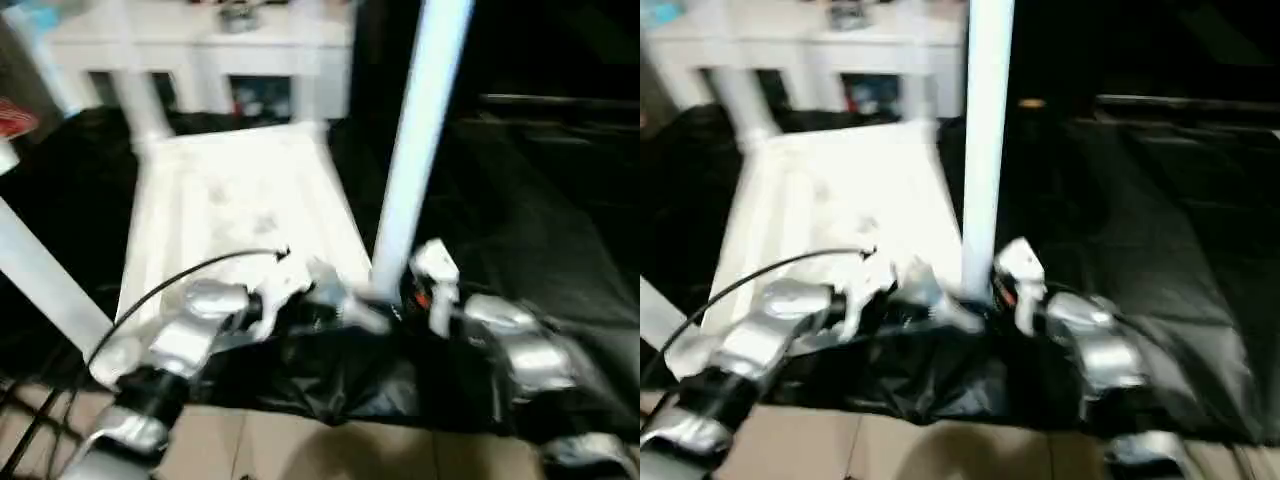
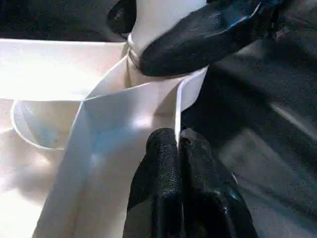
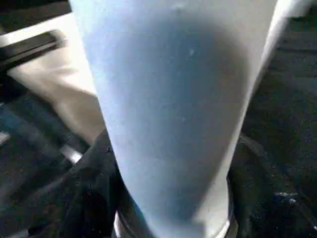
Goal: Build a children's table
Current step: Rotate leg to tighten
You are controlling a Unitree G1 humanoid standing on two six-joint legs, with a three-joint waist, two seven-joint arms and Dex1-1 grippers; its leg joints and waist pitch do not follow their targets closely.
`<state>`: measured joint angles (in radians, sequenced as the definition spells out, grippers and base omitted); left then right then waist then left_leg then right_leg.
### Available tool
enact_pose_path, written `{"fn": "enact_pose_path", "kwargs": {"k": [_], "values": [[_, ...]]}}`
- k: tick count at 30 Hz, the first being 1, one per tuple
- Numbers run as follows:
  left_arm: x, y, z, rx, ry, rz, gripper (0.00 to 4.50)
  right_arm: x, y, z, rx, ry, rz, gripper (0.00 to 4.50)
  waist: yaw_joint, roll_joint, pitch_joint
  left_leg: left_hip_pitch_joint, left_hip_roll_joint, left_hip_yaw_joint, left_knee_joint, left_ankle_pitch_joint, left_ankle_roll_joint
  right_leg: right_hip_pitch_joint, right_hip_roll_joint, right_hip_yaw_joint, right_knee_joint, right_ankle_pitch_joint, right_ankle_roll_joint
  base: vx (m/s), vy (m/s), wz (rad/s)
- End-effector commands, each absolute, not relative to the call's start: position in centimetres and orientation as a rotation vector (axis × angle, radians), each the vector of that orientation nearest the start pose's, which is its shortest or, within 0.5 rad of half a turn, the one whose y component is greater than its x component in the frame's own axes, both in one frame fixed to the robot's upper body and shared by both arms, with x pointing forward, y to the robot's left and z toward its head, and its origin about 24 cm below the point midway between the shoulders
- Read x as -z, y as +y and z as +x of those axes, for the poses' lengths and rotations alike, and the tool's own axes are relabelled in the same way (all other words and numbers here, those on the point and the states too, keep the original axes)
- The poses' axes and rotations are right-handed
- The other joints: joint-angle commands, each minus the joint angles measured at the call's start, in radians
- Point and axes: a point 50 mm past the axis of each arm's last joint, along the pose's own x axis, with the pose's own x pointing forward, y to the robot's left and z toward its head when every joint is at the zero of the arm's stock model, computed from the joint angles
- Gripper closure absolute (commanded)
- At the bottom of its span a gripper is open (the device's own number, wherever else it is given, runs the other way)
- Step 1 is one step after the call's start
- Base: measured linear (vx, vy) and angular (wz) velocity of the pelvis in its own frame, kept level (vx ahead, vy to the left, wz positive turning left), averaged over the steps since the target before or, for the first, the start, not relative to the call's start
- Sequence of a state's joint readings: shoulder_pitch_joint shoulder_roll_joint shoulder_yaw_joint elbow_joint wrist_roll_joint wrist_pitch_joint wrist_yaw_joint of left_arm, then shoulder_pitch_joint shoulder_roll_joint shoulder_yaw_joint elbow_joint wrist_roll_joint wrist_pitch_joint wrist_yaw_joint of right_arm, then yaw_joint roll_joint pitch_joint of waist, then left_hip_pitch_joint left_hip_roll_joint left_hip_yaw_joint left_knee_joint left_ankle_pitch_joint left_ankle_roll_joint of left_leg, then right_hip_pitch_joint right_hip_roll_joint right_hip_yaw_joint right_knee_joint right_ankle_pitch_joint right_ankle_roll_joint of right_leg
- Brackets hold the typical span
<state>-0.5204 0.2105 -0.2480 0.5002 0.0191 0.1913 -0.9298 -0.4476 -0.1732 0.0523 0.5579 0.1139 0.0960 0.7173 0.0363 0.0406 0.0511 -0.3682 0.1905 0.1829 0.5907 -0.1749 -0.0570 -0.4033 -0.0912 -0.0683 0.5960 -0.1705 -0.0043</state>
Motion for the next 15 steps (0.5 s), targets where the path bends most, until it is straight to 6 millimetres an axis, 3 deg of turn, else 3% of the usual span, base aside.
{"fn": "enact_pose_path", "kwargs": {"k": [1, 5, 8, 9, 15], "values": [[-6.0, 7.0, 32.1, 1.109, 0.263, 0.258, 4.5, -1.7, -9.5, 31.2, -0.816, 0.313, 0.002, 1.93, -0.001, -0.013, -0.059, 0.008, 0.027, -0.017, -0.077, -0.316, 0.01, 0.042, -0.052, 0.034, -0.091, -0.428, -0.162, 0.0, 0.0, 0.0], [-6.3, 4.8, 32.4, 1.058, 0.233, 0.246, 4.5, -2.1, -7.3, 32.0, -0.739, 0.308, 0.02, 1.93, -0.006, -0.013, -0.063, 0.006, 0.026, -0.015, -0.075, -0.295, 0.02, 0.042, -0.049, 0.036, -0.089, -0.385, -0.169, 0.0, 0.0, 0.0], [-6.4, 4.4, 32.3, 1.079, 0.226, 0.241, 4.5, -2.6, -7.0, 31.9, -0.78, 0.264, 0.054, 1.93, -0.002, -0.013, -0.067, 0.004, 0.028, -0.013, -0.071, -0.26, 0.039, 0.045, -0.049, 0.037, -0.08, -0.295, -0.195, 0.0, 0.0, 0.0], [-6.5, 4.4, 32.2, 1.084, 0.222, 0.24, 4.5, -2.7, -7.1, 31.9, -0.787, 0.255, 0.074, 1.37, -0.001, -0.012, -0.068, 0.003, 0.028, -0.011, -0.07, -0.248, 0.05, 0.047, -0.05, 0.038, -0.079, -0.271, -0.203, 0.0, 0.0, 0.0], [-6.3, 5.6, 31.9, 1.133, 0.22, 0.238, 4.5, -3.2, -9.0, 31.6, -0.855, 0.237, 0.065, 0.88, 0.004, -0.011, -0.067, 0.002, 0.03, -0.011, -0.07, -0.226, 0.07, 0.05, -0.05, 0.037, -0.077, -0.255, -0.214, 0.0, 0.0, 0.0]]}}
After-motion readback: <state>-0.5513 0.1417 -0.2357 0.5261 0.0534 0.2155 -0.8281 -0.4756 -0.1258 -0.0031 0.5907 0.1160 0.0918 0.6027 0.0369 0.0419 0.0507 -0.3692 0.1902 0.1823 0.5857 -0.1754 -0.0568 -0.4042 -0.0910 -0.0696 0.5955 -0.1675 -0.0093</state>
